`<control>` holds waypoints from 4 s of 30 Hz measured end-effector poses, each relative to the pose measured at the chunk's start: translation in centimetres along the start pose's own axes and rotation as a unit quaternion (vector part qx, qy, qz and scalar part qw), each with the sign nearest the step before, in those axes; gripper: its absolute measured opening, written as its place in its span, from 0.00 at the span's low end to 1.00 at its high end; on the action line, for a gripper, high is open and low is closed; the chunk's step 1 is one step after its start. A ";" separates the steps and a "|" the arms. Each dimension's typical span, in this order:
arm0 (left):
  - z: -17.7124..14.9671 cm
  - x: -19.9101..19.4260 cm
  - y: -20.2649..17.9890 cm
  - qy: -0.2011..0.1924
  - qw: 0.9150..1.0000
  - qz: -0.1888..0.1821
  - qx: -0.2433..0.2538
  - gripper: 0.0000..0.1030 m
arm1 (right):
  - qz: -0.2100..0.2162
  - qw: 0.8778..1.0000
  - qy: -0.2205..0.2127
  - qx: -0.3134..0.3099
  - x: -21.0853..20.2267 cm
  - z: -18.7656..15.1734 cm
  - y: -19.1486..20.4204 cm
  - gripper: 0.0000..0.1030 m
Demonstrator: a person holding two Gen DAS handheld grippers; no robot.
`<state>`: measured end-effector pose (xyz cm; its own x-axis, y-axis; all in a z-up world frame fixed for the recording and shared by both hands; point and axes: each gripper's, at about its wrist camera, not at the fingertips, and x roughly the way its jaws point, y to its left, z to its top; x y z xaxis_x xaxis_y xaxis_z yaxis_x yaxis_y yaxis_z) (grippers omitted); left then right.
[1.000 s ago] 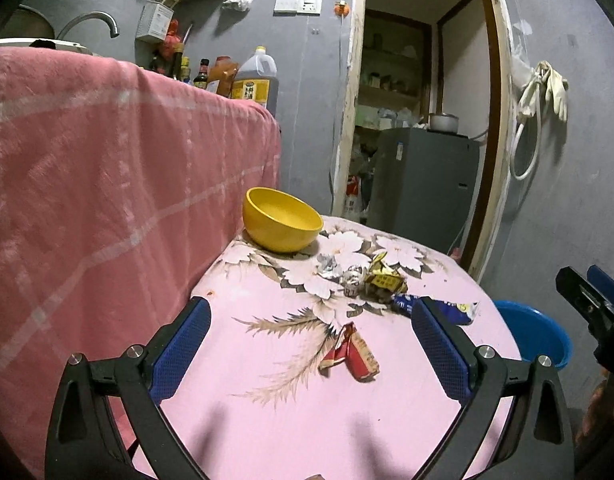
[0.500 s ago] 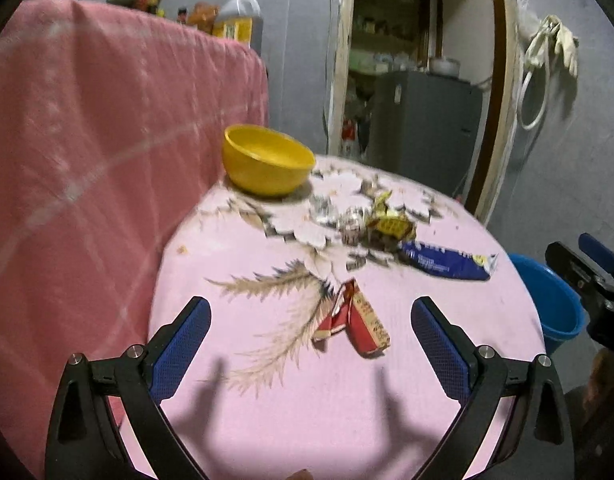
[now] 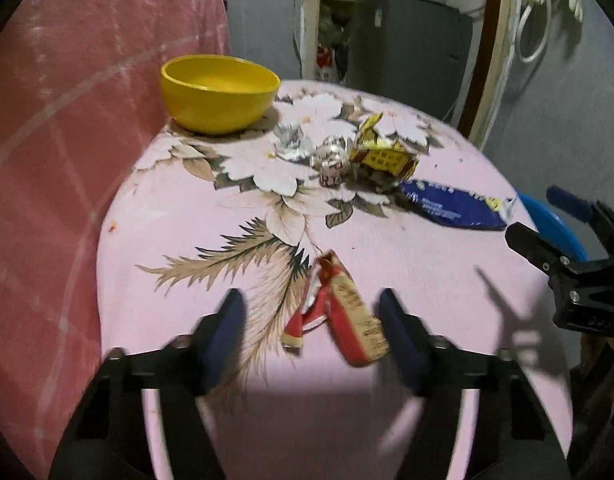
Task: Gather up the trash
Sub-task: 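Grasp the red-gold snack wrapper with left gripper while right gripper grasps blue packet, then carry both wrappers over the blue bucket and open both grippers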
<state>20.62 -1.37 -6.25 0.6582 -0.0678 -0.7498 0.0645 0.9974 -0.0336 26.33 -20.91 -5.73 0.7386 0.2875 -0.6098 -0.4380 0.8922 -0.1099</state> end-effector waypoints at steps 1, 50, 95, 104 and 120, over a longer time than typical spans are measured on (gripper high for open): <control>0.0 0.4 0.0 0.008 1.000 -0.004 0.000 0.45 | 0.003 1.000 0.009 -0.009 0.6 0.1 0.1 1.00; 2.9 -1.4 -2.3 -0.054 0.995 -0.082 -0.018 0.27 | 0.122 0.987 0.012 0.101 -0.3 -0.4 -1.8 0.45; 13.9 0.2 -25.1 -0.194 0.949 -0.225 0.102 0.28 | -0.107 0.941 -0.205 0.248 -11.9 -4.2 -23.1 0.48; 13.3 6.2 -27.4 -0.092 0.963 -0.226 0.113 0.34 | -0.107 0.941 -0.127 0.294 -7.4 -7.6 -25.8 0.52; 13.5 5.3 -25.8 -0.103 0.965 -0.225 0.086 0.51 | -0.126 0.937 -0.125 0.302 -8.4 -7.1 -25.4 0.57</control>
<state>32.56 -27.84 -0.41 0.6689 -0.5147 -0.5364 0.4907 0.8477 -0.2015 27.61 -48.45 -3.36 0.9091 0.0469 -0.4140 0.0805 0.9552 0.2849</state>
